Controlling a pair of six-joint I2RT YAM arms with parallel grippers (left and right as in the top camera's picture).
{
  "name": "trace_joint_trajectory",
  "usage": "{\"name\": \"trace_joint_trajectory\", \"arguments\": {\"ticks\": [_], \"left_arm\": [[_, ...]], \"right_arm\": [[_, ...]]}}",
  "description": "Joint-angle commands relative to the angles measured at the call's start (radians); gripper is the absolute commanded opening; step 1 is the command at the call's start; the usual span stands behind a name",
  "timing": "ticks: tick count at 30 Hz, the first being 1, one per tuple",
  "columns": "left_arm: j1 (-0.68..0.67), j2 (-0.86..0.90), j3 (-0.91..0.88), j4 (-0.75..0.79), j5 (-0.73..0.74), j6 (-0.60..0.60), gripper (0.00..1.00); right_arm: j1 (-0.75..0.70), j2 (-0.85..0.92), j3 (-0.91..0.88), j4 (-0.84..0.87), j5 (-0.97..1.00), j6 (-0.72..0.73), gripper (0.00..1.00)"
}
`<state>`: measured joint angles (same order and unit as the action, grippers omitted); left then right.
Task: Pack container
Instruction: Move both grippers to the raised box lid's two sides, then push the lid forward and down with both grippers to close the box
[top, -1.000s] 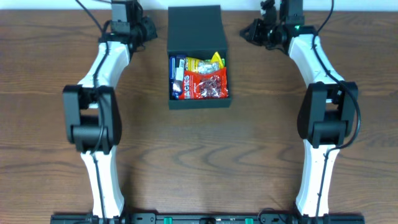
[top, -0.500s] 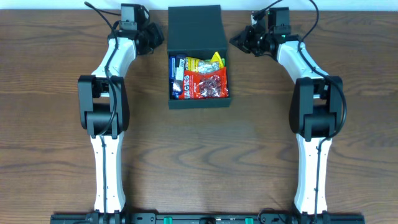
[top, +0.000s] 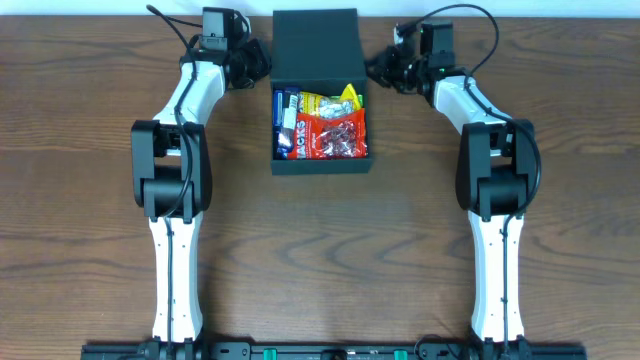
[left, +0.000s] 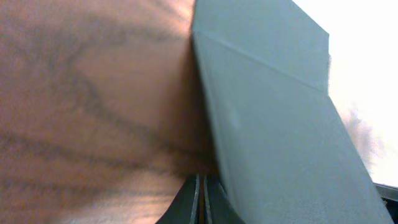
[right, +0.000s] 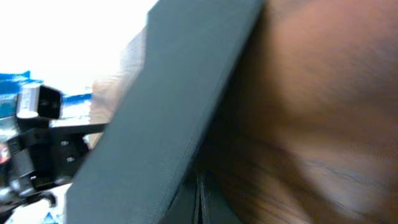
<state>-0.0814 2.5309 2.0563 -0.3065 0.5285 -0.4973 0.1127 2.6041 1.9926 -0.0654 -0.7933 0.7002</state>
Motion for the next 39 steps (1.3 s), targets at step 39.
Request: {"name": "trace_joint_trajectory", "arguments": {"ticks": [39], "left_arm": [[0.007,-0.043,0.682,-0.783,0.056,0.554,0.06]], "right_arm": [[0.060,-0.113,0.534,-1.031,-0.071,-0.811,0.02]]}}
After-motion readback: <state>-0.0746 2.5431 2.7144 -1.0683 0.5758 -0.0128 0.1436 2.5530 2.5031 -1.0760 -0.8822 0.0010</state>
